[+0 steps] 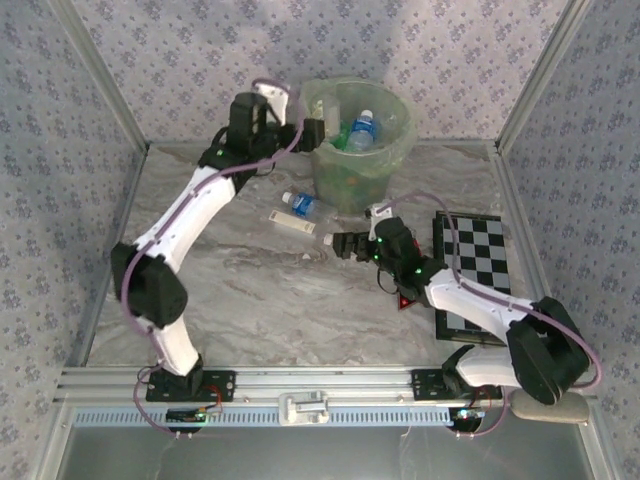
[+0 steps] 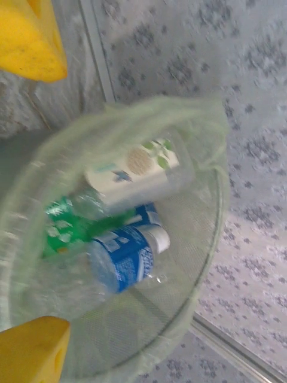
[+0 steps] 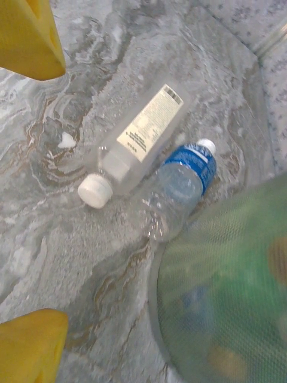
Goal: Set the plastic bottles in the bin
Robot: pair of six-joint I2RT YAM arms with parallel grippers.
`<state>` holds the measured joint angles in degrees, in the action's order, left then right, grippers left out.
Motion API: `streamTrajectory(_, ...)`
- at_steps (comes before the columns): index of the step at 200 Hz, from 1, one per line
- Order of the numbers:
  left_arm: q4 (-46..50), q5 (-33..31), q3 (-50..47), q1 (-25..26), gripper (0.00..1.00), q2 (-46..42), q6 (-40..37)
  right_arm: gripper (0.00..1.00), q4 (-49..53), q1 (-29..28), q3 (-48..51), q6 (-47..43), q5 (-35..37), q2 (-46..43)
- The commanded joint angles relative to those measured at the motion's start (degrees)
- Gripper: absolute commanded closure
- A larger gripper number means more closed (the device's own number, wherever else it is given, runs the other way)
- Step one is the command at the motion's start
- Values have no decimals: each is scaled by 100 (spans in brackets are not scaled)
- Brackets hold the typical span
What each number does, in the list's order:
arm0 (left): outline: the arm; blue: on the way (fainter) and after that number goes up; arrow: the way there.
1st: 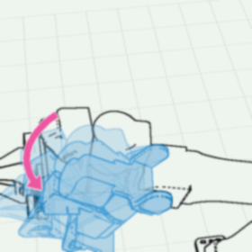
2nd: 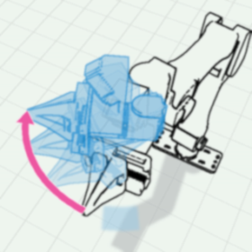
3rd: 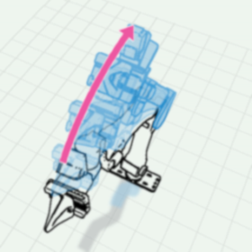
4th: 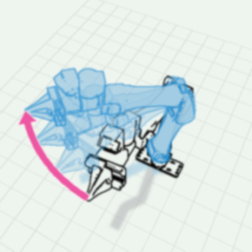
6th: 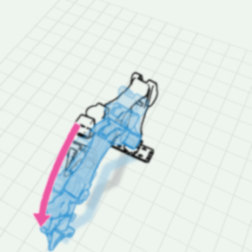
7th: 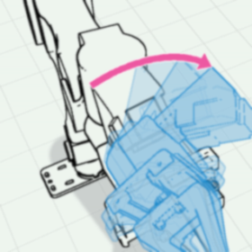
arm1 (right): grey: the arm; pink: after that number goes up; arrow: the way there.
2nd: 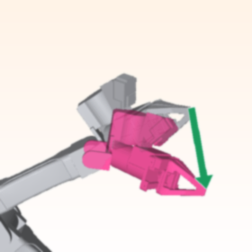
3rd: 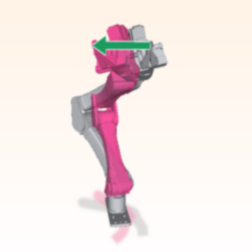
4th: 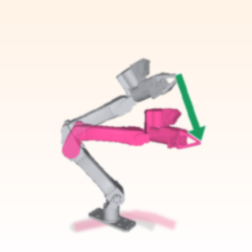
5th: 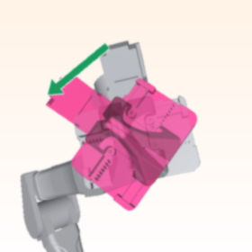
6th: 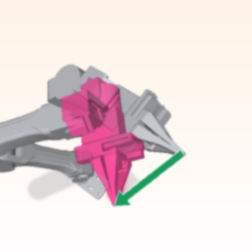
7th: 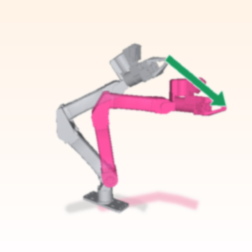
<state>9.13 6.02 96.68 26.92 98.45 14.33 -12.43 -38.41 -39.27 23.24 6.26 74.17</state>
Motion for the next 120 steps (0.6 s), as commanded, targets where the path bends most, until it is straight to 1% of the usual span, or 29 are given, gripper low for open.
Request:
streamTrajectory(1,-1536,-784,-1189,-169,0,-853,65,0,148,-207,-528,-332,44,376)
streamTrajectory(16,-1770,-1134,-2006,-317,0,-1350,191,0,211,-317,-882,-439,-53,732)
streamTrajectory(34,-1903,-1405,-2865,-530,0,-1859,406,0,421,-453,-1398,-598,-171,1233)
streamTrajectory(72,-1856,-1717,-4325,-994,0,-2623,952,0,1160,-577,-2635,-713,-676,2322)
streamTrajectory(98,-1780,-1819,-5171,-1314,0,-3017,1346,0,2029,-622,-3750,-920,-793,3105)
streamTrajectory(120,-1667,-1870,-5744,-1531,0,-3311,1623,0,2963,-624,-4666,-1068,-688,3756)
